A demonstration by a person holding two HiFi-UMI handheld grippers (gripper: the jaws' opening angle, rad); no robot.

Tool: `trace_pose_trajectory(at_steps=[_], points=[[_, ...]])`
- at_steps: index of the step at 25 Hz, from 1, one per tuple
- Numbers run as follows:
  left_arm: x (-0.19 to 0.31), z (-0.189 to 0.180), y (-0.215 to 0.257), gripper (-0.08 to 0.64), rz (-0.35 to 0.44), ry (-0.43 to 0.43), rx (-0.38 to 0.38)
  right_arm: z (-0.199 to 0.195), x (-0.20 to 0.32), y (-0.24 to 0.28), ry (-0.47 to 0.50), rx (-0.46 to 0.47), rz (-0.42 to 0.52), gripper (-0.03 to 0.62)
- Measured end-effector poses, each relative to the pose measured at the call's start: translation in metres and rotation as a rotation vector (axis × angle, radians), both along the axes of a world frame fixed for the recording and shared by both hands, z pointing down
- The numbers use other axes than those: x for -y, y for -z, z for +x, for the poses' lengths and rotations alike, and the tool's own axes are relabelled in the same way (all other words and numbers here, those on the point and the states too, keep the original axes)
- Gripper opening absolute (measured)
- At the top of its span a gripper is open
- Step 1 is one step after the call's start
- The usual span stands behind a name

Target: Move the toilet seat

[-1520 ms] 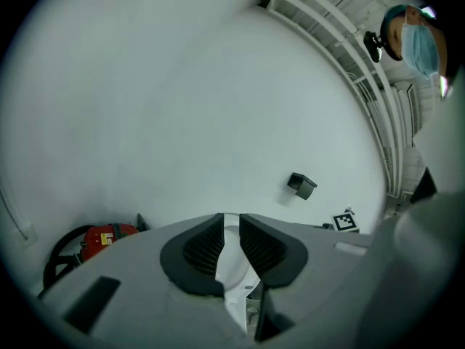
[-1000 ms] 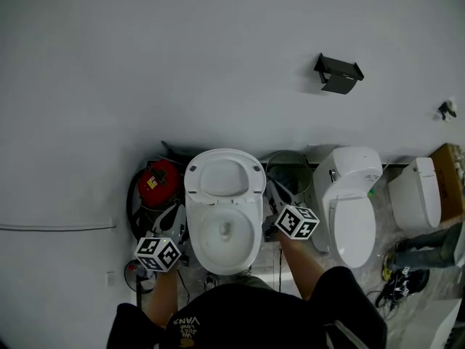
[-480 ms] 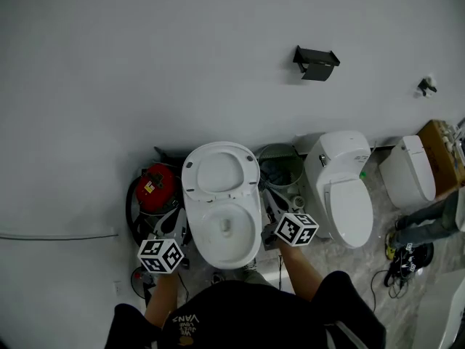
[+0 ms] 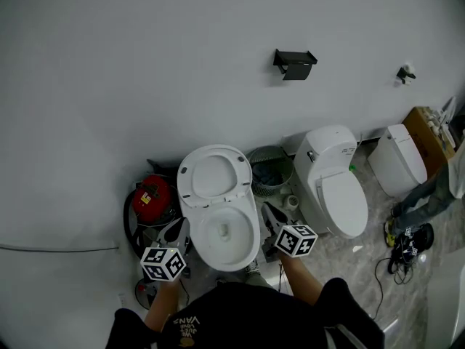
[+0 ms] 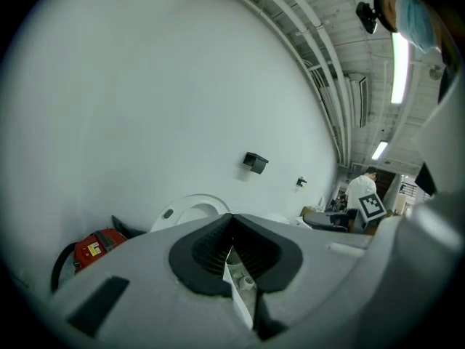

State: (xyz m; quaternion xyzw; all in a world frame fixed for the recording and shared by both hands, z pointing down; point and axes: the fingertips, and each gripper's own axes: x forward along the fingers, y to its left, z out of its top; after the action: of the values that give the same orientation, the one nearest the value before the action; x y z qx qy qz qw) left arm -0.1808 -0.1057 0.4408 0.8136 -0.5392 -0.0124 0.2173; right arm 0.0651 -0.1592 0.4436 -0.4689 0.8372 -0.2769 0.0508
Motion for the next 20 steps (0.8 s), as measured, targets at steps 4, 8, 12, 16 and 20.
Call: trace_pose_trajectory(at_steps=[4,8,12,16,20], points=[[-0.010,0.007,0.003,0.002,0.004,-0.042,0.011,0.006,-0.017,0.001,-0.018,-0.018,-0.002,-0.003],[-0.022,0.010,0.001,0.002,0.003,-0.078,0.013,0.005,-0.032,-0.003,-0.030,-0.024,-0.010,-0.003],[-0.031,0.009,-0.004,0.002,-0.010,-0.096,0.017,0.000,-0.045,-0.008,-0.045,-0.014,-0.021,-0.003],[-0.035,0.003,-0.007,0.002,-0.017,-0.106,0.017,-0.006,-0.051,-0.014,-0.056,-0.019,-0.034,-0.003],[-0.038,0.001,-0.007,0.002,-0.013,-0.120,0.017,-0.010,-0.058,-0.016,-0.058,-0.028,-0.037,-0.003]])
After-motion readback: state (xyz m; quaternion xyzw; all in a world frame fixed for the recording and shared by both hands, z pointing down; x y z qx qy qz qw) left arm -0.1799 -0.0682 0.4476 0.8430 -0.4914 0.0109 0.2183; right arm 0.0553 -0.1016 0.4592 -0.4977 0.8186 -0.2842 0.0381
